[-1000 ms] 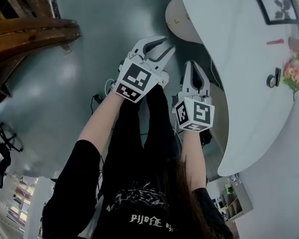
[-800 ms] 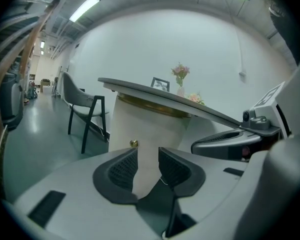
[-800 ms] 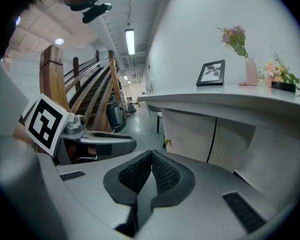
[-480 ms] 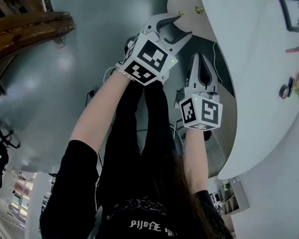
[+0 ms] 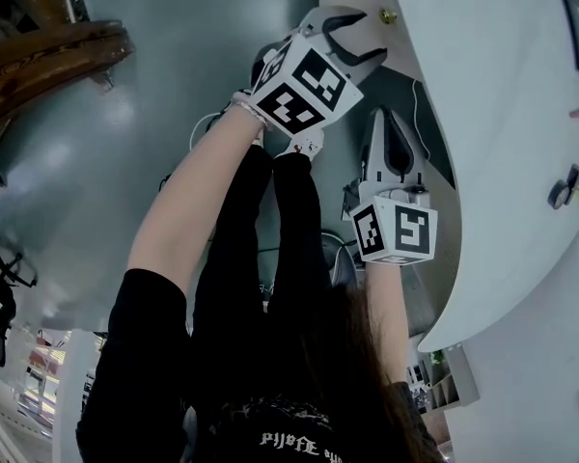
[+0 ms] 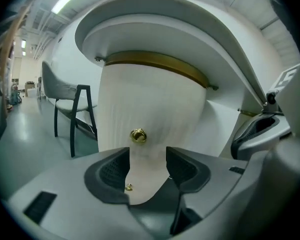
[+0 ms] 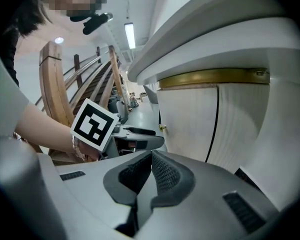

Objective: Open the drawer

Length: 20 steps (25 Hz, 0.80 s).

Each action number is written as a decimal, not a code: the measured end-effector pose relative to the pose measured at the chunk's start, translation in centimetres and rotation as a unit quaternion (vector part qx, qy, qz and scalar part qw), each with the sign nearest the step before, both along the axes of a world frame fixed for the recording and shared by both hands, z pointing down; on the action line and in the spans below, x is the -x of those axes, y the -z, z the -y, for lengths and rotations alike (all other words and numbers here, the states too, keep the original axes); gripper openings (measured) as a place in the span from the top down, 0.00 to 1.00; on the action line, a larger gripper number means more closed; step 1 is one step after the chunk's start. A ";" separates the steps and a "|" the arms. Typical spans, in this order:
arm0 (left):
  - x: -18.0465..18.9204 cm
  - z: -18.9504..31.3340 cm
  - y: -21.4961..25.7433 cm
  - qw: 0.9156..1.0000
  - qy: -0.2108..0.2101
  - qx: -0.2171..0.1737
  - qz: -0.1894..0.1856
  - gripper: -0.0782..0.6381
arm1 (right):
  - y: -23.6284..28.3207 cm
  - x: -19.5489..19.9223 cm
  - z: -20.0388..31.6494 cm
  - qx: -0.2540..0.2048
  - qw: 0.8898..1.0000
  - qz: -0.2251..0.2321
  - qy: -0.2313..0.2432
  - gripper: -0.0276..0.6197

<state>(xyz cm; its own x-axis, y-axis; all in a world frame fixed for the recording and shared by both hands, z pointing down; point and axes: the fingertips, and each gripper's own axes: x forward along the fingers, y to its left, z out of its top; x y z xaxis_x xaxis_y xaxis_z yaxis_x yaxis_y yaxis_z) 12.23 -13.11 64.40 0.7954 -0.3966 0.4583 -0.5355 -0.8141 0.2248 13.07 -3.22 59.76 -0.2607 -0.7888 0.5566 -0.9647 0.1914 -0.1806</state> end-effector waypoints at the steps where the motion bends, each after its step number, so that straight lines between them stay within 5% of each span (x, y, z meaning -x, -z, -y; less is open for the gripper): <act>1: -0.1 0.5 -0.2 1.000 0.001 -0.004 0.003 0.58 | -0.1 -0.1 0.2 0.001 1.000 -0.001 0.001 0.92; 20: -1.7 3.8 -1.0 0.992 -0.083 -0.084 0.055 0.60 | -0.6 0.6 0.4 0.012 0.999 -0.016 0.029 0.92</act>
